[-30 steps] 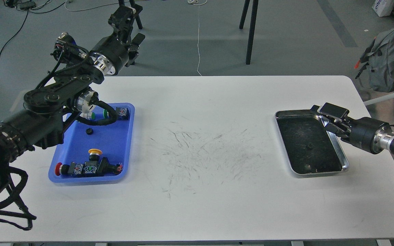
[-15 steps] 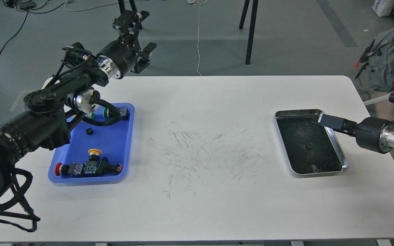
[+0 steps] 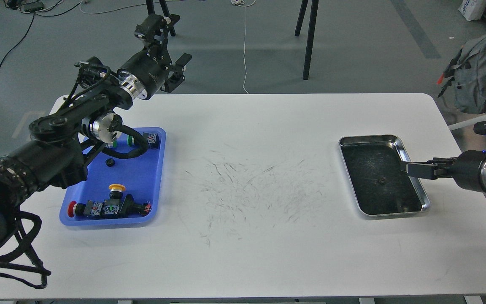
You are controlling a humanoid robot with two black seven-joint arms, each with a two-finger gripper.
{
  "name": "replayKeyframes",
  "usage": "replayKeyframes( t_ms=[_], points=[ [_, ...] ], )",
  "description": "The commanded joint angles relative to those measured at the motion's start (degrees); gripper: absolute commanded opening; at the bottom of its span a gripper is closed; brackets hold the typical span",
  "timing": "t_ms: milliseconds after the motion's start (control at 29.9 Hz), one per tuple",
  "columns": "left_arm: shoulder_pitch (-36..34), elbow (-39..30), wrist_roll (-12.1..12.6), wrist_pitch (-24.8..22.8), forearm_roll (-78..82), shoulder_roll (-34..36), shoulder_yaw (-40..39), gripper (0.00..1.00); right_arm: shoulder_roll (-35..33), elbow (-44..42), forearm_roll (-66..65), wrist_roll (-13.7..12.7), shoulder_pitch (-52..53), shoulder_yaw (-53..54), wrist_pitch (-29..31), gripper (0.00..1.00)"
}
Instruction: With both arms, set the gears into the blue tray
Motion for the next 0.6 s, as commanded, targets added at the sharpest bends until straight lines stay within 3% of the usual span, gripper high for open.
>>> replayKeyframes(
  t_ms=[0,568],
  points=[
    [0.01,0.00,-1.12,-0.07,0.00,0.18,-0.02,0.99,2.54,-3.15,-3.83,0.08,0.10,-2.03,0.18,0.97],
    [0.19,0.00,-3.24,-0.07,0.00,0.97,-0.11,0.99,15.11,-11.68,-6.29,0.52,4.06,-10.74,0.00,0.95]
  ],
)
